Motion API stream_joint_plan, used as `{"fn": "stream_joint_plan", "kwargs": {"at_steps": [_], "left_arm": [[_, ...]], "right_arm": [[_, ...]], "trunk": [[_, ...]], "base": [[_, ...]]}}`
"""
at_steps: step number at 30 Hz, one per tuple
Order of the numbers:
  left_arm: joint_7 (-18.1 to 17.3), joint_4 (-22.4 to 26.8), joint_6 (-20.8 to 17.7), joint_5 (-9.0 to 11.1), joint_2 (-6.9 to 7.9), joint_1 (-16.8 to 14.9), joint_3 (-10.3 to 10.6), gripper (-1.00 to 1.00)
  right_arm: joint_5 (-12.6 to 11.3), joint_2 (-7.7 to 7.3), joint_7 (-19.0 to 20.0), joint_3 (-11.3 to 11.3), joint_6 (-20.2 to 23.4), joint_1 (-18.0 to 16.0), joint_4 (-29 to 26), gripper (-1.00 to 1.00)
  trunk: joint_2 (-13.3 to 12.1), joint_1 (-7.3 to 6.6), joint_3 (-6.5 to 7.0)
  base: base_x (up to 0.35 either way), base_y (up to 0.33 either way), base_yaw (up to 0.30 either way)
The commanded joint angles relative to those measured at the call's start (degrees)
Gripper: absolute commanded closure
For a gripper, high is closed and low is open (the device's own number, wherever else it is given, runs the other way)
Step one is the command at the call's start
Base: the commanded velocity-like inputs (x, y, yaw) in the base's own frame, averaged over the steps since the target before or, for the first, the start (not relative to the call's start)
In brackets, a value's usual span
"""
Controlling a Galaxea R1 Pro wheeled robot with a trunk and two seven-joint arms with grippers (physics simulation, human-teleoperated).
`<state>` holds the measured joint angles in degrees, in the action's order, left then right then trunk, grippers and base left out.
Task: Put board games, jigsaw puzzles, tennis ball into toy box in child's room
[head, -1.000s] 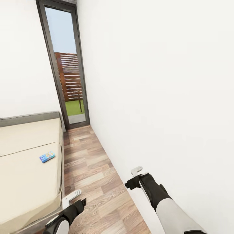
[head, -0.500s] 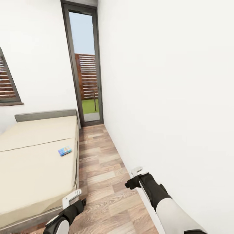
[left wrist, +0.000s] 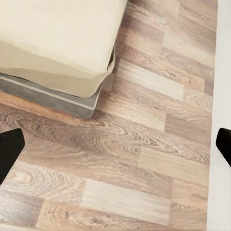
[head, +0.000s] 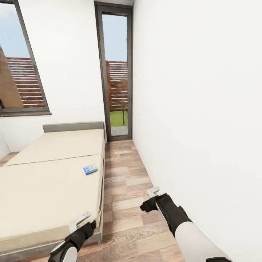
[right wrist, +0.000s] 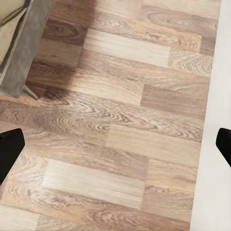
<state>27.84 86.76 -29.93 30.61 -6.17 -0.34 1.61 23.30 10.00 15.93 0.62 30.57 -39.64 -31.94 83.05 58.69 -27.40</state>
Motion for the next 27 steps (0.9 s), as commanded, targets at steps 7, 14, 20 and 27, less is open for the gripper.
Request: {"fn": "stream_joint_plan", "kwargs": {"at_steps": [7,14,20,27], "left_arm": [[0.50,0.08,0.21,0.64,0.01,-0.01,0.06,-1.00],[0.47,0.08,0.29,0.67,0.01,-0.01,0.06,-1.00],[0.42,-0.05,0.04,0.68,0.05,-0.01,0.03,-1.00],[0.38,-0.12,-0.17,0.68,0.09,-0.01,0.00,-1.00]], "right_arm": [[0.61,0.00,0.42,-0.01,0.27,0.00,-0.14,-1.00],[0.66,0.00,0.42,-0.01,0.27,0.00,-0.14,-1.00],[0.68,0.00,0.42,-0.01,0.21,0.00,-0.14,-1.00],[0.66,0.00,0.42,-0.02,0.20,0.00,-0.16,-1.00]], "trunk": [[0.03,0.03,-0.06],[0.03,0.03,-0.06],[0.03,0.03,-0.06],[0.03,0.03,-0.06]], "base": [[0.335,0.008,0.297],[0.340,0.002,0.297],[0.342,-0.024,0.297],[0.342,-0.084,0.297]]}}
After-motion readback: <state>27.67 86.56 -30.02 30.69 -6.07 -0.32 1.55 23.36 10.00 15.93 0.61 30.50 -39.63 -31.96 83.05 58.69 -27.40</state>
